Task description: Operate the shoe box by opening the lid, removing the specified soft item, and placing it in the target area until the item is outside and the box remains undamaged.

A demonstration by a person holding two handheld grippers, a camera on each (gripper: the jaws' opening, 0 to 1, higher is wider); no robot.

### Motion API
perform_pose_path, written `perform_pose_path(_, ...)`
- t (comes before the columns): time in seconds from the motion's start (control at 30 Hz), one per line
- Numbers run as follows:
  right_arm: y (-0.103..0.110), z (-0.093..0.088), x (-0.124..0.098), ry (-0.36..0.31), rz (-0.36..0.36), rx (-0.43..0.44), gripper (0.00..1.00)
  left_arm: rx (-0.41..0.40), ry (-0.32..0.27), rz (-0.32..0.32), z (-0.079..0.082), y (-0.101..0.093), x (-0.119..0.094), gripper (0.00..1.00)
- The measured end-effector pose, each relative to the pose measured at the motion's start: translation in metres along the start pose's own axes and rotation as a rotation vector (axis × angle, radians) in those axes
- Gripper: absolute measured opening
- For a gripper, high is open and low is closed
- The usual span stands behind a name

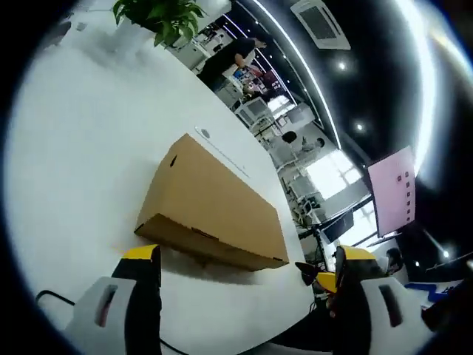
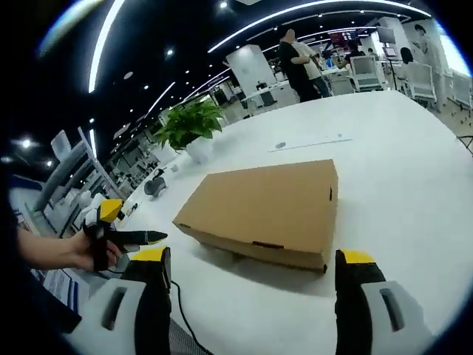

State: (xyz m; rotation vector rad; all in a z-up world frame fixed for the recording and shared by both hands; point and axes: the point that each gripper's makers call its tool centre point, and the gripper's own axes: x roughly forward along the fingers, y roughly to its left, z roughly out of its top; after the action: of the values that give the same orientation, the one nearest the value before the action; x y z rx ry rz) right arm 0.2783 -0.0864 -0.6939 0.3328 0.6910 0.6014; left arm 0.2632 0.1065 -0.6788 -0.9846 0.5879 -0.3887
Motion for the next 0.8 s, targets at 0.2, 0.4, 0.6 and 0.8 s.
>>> perform_pose_path(0.2, 0.004, 0.001, -0.004, -0.044, 0.052, 0.173, 0.83, -0.145, -0.125, -0.021, 0.016, 0.001, -0.009, 0.99)
perform_pose_path(0.4, 0.003, 0.007, -0.008, -0.102, 0.090, 0.351, 0.83, -0.150, -0.099, -0.023, 0.006, -0.002, -0.008, 0.97)
perform_pose_path(0.6, 0.008, 0.013, -0.012, -0.154, 0.174, 0.558, 0.82, -0.294, -0.166, -0.056, 0.007, -0.004, -0.006, 0.99)
perform_pose_path(0.8, 0.001, 0.009, -0.015, -0.173, 0.195, 0.647, 0.81, -0.335, -0.192, -0.081, 0.006, -0.001, -0.005, 0.89)
